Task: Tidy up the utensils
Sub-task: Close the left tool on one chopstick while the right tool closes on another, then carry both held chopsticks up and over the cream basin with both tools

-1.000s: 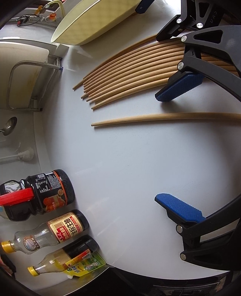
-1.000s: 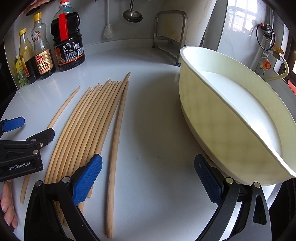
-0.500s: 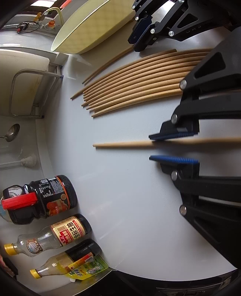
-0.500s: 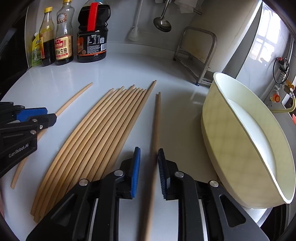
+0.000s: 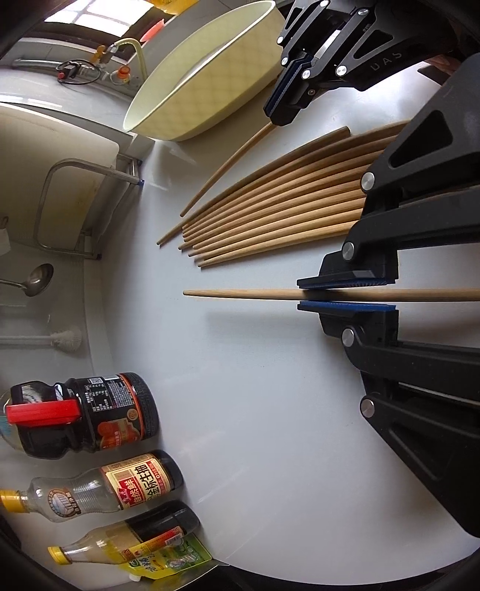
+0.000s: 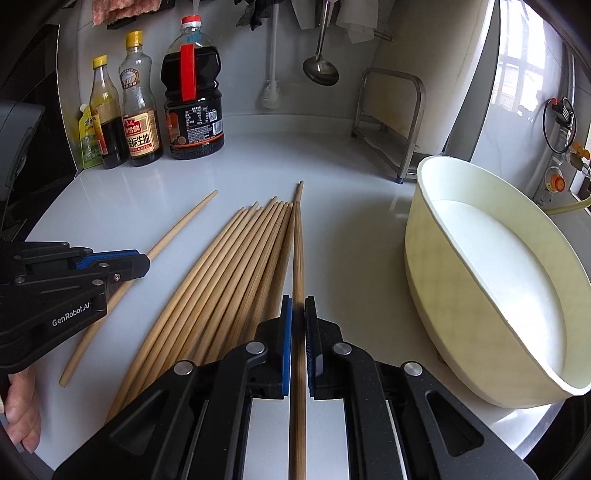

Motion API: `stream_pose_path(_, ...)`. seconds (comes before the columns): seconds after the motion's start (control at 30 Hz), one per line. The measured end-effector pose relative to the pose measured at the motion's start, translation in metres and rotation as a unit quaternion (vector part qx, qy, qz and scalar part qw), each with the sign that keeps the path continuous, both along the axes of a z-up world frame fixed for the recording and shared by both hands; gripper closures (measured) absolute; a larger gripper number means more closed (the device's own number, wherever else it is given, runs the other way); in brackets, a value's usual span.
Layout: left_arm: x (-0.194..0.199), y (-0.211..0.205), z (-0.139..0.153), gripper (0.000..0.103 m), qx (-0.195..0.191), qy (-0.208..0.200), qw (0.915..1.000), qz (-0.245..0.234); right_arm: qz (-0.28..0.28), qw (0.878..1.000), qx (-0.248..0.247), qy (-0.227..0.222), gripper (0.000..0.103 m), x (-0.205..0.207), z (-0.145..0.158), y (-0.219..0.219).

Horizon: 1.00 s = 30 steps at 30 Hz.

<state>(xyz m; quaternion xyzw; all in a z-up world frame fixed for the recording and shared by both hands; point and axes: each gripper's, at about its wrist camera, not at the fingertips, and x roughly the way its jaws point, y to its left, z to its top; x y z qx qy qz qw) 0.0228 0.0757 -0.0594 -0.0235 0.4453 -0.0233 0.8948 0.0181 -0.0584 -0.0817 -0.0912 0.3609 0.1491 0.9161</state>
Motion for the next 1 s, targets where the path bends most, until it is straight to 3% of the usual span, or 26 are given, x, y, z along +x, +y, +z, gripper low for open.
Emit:
stream_pose_path(0.3,0.002,-0.005,0.028,0.096,-0.017,-0.028,0.9994,-0.005,-0.002,0.999,0.036,-0.004,0.097,-0.002,0.014,-0.012)
stream_pose_path(0.53,0.006,-0.022,0.055,0.096,-0.026,-0.047,0.9982,-0.024,-0.012,0.997,0.070,-0.032,0.097,-0.010,0.046,-0.031)
stream_pose_path(0.77,0.018,-0.079,0.092,0.096,-0.041,-0.078,0.9924,-0.085,-0.071,0.991,0.099,-0.061,0.097,-0.005,0.080,-0.087)
stream_pose_path(1.0,0.037,-0.148,0.103,0.096,-0.043,-0.080,0.9840,-0.153,-0.151,0.979,0.120,-0.067,0.097,0.007,0.092,-0.159)
